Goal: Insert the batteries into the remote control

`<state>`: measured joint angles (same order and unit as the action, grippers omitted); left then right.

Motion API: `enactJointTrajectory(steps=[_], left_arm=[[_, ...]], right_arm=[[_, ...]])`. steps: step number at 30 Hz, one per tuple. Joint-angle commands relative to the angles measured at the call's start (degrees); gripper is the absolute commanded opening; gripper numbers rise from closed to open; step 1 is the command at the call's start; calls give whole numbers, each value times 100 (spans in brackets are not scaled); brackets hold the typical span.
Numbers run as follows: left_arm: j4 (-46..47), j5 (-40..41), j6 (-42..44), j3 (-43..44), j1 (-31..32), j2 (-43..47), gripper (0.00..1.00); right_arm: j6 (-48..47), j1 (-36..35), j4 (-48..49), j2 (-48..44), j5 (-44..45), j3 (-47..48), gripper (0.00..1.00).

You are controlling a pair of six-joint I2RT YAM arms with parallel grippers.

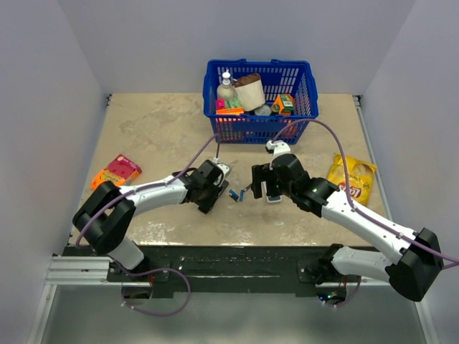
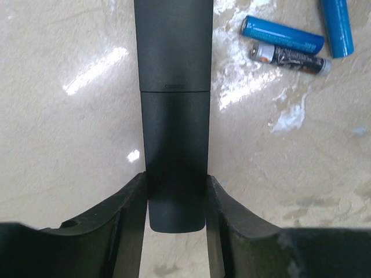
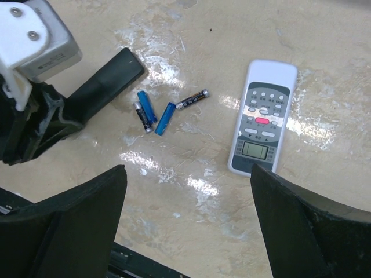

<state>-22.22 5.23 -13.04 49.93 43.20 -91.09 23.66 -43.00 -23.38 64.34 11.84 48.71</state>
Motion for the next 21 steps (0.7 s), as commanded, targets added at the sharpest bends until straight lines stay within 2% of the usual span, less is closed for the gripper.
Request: enactJointTrajectory(steps=[1, 4, 7, 11, 16, 21], left_arm=[[-441, 83, 520, 227, 13, 802, 19], [-485, -162, 950, 385, 4, 1207, 19], [-564, -558, 1433, 543, 4, 1558, 17], [-783, -1382, 1909, 746, 4, 1954, 10], [-1152, -2166, 2524, 1123, 4, 2367, 8], [-1513, -2843, 3034, 1344, 22, 2631, 5]], right_arm=[[-475, 11, 167, -114, -128, 244, 92], [-939, 20, 237, -211, -234, 385, 93], [-1738, 11, 228, -369, -813, 569, 96], [-2865, 20, 158, -746, -1700, 745, 98], [-4190, 20, 35, -1388, -2641, 798, 98], [-4782, 20, -280, -1372, -2958, 1044, 98]])
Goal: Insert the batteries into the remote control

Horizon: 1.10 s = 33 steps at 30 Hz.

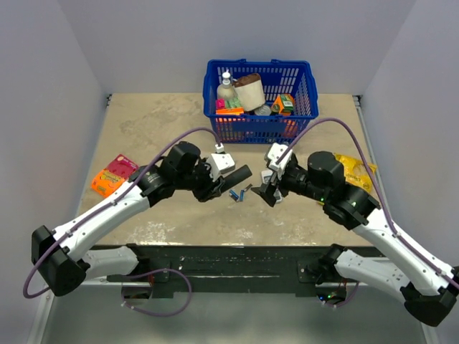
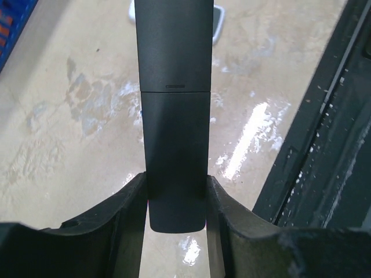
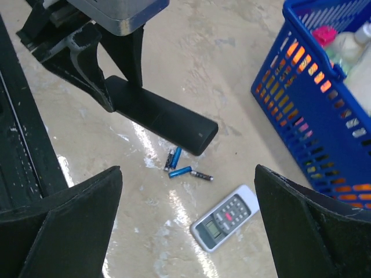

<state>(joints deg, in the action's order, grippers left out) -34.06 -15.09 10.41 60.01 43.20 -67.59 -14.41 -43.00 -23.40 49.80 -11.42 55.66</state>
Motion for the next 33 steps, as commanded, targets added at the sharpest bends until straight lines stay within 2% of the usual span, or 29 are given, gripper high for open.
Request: enactJointTrajectory(steps=[1, 7, 17, 25, 33], left_arm=[[-355, -881, 742, 388, 13, 317, 4], [-724, -1163, 1041, 704, 13, 449, 3], [-1058, -1356, 1138, 1004, 13, 423, 3], [-1094, -1418, 1191, 1127, 13, 431, 2], [-1164, -1505, 1226, 1189, 13, 326, 1]], right_arm=[[-1150, 20, -366, 204, -825, 427, 98], [-1739, 11, -1070, 776, -1354, 1175, 98], [-2469, 20, -2107, 1743, -2013, 2124, 92], [-2575, 20, -2398, 2095, -2356, 2239, 72], [-2558, 11, -2468, 2209, -2549, 2344, 63]])
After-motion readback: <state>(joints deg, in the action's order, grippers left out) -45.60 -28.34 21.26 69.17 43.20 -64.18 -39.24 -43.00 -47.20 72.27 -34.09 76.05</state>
